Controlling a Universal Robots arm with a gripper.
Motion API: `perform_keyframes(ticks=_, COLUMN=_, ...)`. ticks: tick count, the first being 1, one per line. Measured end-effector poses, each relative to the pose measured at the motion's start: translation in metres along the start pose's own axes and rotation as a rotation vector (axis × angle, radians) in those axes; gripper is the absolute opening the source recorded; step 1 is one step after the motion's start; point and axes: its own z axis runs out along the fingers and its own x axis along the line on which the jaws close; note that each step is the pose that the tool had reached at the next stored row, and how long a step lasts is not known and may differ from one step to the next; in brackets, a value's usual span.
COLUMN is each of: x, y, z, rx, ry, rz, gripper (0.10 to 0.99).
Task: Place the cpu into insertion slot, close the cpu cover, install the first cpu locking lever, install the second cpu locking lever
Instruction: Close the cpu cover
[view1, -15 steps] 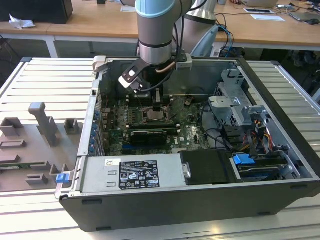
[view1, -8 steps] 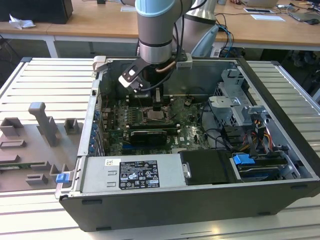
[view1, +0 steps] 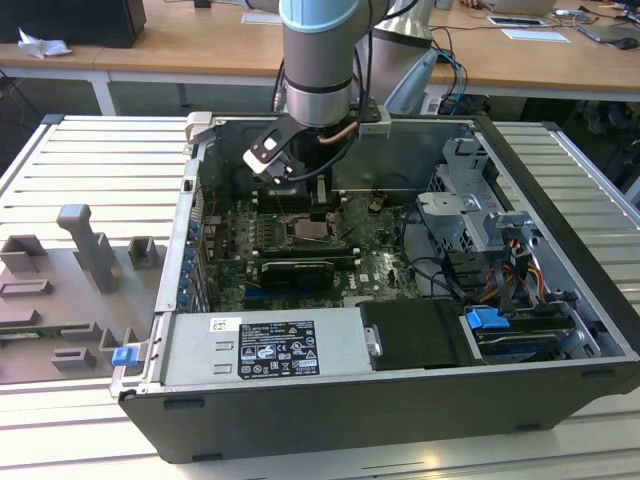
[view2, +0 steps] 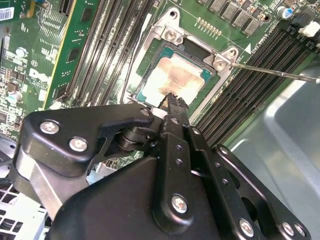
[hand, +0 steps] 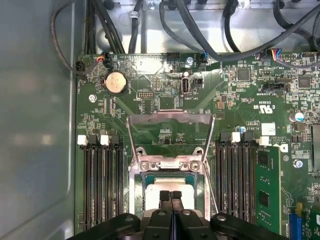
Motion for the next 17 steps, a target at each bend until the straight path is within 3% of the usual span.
perform_keyframes(ticks=5, x=0.0001, y=0.0004, z=-0.0046, rx=0.000, ry=0.0000, rz=0.000, gripper=0.106)
perform_keyframes(ticks=11, x=0.0006, y=0.0016, z=-0.0230, rx=0.000, ry=-0.0003, rz=0.000, gripper=0.106)
perform_keyframes(ticks=17, x=0.0007, y=0.0018, z=-0.0258, rx=0.001, ry=-0.0002, rz=0.000, gripper=0.106)
